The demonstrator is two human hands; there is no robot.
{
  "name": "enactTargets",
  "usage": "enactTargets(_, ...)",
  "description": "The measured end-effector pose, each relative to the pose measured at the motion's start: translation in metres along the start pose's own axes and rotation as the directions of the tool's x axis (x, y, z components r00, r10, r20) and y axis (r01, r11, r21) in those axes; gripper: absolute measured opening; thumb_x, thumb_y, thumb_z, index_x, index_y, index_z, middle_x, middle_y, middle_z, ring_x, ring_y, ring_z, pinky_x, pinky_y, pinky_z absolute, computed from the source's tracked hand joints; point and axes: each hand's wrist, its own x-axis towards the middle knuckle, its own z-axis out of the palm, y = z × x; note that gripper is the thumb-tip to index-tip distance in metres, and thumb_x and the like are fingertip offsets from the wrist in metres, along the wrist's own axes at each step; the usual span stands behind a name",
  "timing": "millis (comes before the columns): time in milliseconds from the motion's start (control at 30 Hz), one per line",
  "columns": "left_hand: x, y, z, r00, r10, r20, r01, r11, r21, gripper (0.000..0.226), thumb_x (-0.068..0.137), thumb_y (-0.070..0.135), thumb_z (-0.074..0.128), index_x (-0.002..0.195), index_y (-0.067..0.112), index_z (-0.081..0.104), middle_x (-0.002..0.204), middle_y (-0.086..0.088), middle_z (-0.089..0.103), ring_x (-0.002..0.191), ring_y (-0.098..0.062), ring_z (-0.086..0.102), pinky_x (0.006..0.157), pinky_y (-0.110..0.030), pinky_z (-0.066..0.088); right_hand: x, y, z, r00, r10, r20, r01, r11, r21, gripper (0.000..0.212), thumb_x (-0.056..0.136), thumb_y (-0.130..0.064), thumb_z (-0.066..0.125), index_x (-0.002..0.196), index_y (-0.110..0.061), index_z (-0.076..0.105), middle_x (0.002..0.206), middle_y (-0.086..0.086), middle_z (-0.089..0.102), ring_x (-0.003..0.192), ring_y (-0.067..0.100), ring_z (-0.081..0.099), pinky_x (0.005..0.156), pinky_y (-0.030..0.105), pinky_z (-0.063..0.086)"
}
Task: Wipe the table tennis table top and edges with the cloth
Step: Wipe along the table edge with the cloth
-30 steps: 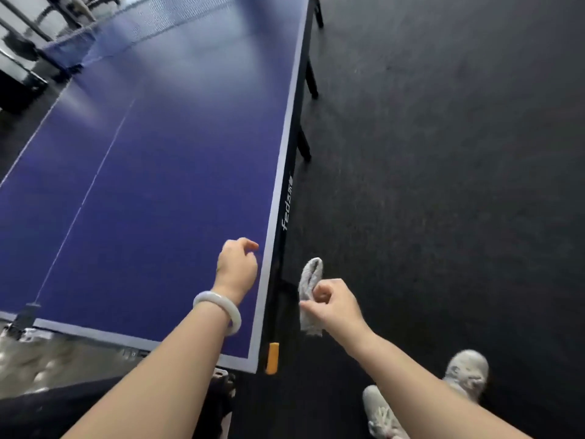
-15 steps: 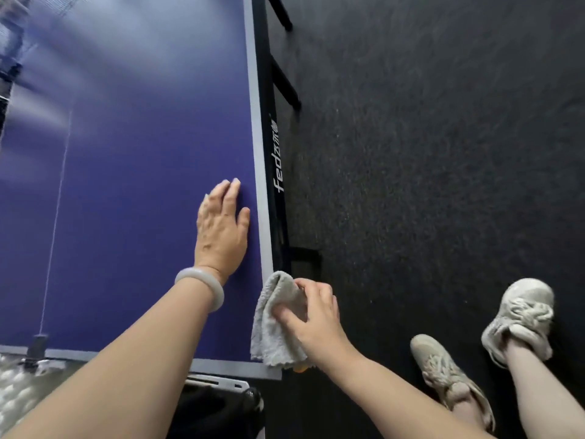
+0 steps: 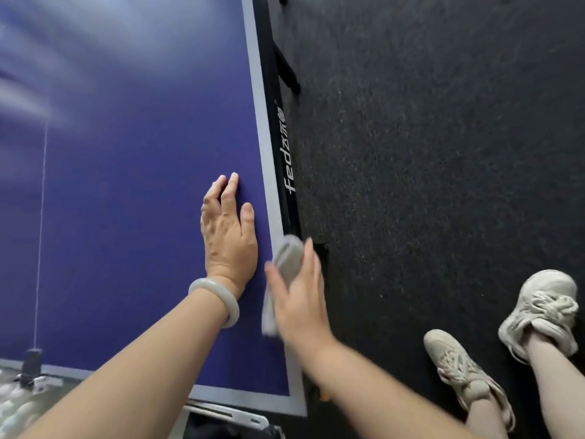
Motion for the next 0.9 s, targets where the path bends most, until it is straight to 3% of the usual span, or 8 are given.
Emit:
enactTargets(67, -0.001, -0.001, 0.0, 1.0, 0.008, -0.002, -0.008, 1.0, -0.009, 0.053, 0.1, 0.029, 0.033, 0.151, 0.015, 0.036, 0.154, -0.004, 0.03, 0.142, -0.018, 0.029, 0.119, -0.031, 0.017, 0.063, -0.03, -0.005, 1.0, -0.021, -0.01, 0.021, 0.999, 0.042, 0.091, 0.095, -0.056, 0.051, 0.16, -0.013, 0.004, 0.165, 0.007, 0.016, 0.151, 0.022, 0.018, 0.123, 0.034, 0.017)
enactTargets(167, -0.001, 0.0, 0.001, 1.0, -0.006, -0.001, 0.006, 0.999, -0.05, 0.053, 0.1, 0.028, 0.032, 0.152, 0.018, 0.036, 0.155, -0.001, 0.029, 0.143, -0.015, 0.027, 0.119, -0.028, 0.015, 0.118, -0.064, -0.012, 0.999, -0.051, 0.003, 0.051, 0.993, 0.106, 0.089, 0.099, -0.051, 0.05, 0.16, -0.008, 0.003, 0.166, 0.011, 0.011, 0.153, 0.025, 0.014, 0.124, 0.042, 0.016)
enactTargets(333, 0.0, 0.003, 0.001, 1.0, -0.006, -0.007, 0.005, 0.999, -0.047, 0.052, 0.1, 0.026, 0.031, 0.151, 0.018, 0.037, 0.155, -0.001, 0.029, 0.142, -0.017, 0.029, 0.118, -0.029, 0.016, 0.019, -0.005, -0.009, 0.999, 0.01, 0.03, -0.015, 0.988, 0.151, 0.105, 0.081, -0.074, 0.045, 0.161, -0.021, 0.003, 0.166, -0.001, 0.014, 0.151, 0.011, 0.015, 0.122, 0.027, 0.016)
enactTargets(433, -0.001, 0.002, 0.002, 1.0, -0.018, -0.004, 0.017, 0.999, -0.044, 0.053, 0.1, 0.028, 0.029, 0.151, 0.019, 0.036, 0.155, 0.001, 0.029, 0.142, -0.016, 0.028, 0.117, -0.027, 0.014, -0.03, 0.021, -0.01, 0.992, 0.084, 0.094, -0.091, 0.994, 0.065, 0.113, 0.07, -0.088, 0.031, 0.16, -0.029, -0.001, 0.164, -0.008, 0.014, 0.149, 0.006, 0.017, 0.12, 0.025, 0.019)
enactTargets(533, -0.001, 0.001, 0.001, 1.0, -0.021, -0.007, 0.021, 0.999, -0.036, 0.053, 0.099, 0.028, 0.03, 0.151, 0.019, 0.036, 0.155, 0.001, 0.029, 0.141, -0.016, 0.029, 0.116, -0.026, 0.013, 0.007, 0.002, -0.003, 0.999, 0.03, 0.02, -0.03, 0.999, 0.031, 0.107, 0.074, -0.084, 0.03, 0.16, -0.024, 0.007, 0.161, 0.0, 0.022, 0.147, 0.016, 0.027, 0.12, 0.037, 0.027)
enactTargets(667, -0.003, 0.002, 0.0, 1.0, -0.03, 0.006, 0.031, 0.998, -0.052, 0.053, 0.099, 0.028, 0.031, 0.151, 0.02, 0.036, 0.155, 0.002, 0.028, 0.142, -0.014, 0.028, 0.117, -0.027, 0.014, 0.112, -0.049, -0.001, 0.998, -0.029, -0.061, 0.031, 0.999, 0.036, 0.082, 0.097, -0.056, 0.047, 0.158, -0.011, 0.017, 0.155, 0.013, 0.032, 0.141, 0.029, 0.037, 0.115, 0.045, 0.032)
enactTargets(800, -0.003, 0.005, 0.0, 0.999, -0.036, 0.0, 0.036, 0.997, -0.062, 0.053, 0.099, 0.029, 0.031, 0.151, 0.02, 0.037, 0.155, 0.002, 0.029, 0.143, -0.015, 0.027, 0.119, -0.033, 0.017, 0.116, -0.048, -0.001, 0.998, -0.031, -0.055, 0.034, 0.998, 0.054, 0.086, 0.095, -0.059, 0.048, 0.159, -0.011, 0.016, 0.156, 0.013, 0.031, 0.143, 0.03, 0.035, 0.116, 0.046, 0.031)
enactTargets(900, -0.002, 0.004, 0.001, 1.0, -0.029, -0.01, 0.028, 0.998, -0.052, 0.052, 0.099, 0.028, 0.031, 0.15, 0.019, 0.038, 0.155, 0.001, 0.03, 0.142, -0.016, 0.029, 0.119, -0.034, 0.018, 0.035, -0.01, -0.002, 0.999, -0.008, -0.038, 0.013, 0.993, 0.118, 0.104, 0.08, -0.081, 0.037, 0.16, -0.018, 0.015, 0.157, 0.007, 0.031, 0.145, 0.022, 0.033, 0.118, 0.042, 0.029)
